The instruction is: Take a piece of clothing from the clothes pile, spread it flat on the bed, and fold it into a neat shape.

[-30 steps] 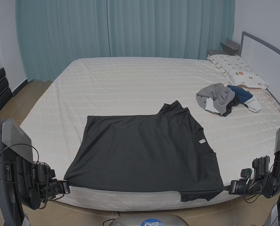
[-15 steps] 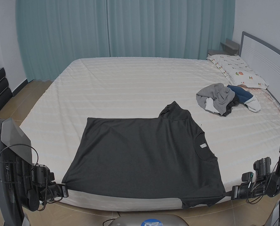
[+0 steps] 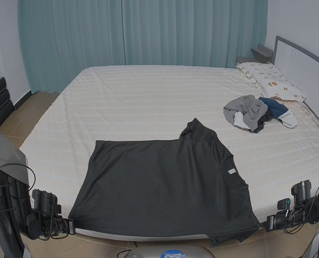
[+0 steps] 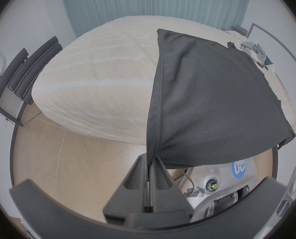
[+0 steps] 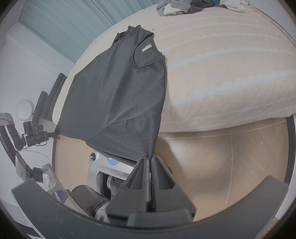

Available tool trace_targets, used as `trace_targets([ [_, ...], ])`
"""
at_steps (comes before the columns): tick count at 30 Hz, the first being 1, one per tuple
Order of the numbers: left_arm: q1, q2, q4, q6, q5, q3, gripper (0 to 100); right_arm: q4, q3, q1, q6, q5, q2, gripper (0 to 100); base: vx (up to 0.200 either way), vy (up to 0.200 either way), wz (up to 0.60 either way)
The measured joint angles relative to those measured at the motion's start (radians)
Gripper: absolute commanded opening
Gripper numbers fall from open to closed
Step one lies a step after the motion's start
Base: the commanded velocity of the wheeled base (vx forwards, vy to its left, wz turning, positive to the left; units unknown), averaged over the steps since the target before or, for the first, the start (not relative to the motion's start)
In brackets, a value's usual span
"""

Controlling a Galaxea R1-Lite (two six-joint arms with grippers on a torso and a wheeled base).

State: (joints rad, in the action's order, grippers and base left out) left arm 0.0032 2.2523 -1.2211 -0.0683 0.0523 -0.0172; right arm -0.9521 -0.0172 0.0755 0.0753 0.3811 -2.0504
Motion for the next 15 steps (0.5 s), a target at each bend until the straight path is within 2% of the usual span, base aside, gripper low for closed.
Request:
trace_targets([
  [3,-0.002,-0.023,0.009,-0.002,0.003,0.0,0,-0.005,0.0,0.001,-0.003,0.001,0.012,0,0.0,0.0,0.0],
  [8,-0.001,-0.048,-0.068,-0.046,-0.006,-0.006,0,-0.098,0.0,0.002,0.022,0.005,0.026,0,0.0,0.0,0.0],
  [15,-0.001,-0.064,-0.109,-0.278,-0.013,-0.119,0,-0.271,-0.007,-0.004,0.143,0.007,0.03,0,0.0,0.0,0.0],
])
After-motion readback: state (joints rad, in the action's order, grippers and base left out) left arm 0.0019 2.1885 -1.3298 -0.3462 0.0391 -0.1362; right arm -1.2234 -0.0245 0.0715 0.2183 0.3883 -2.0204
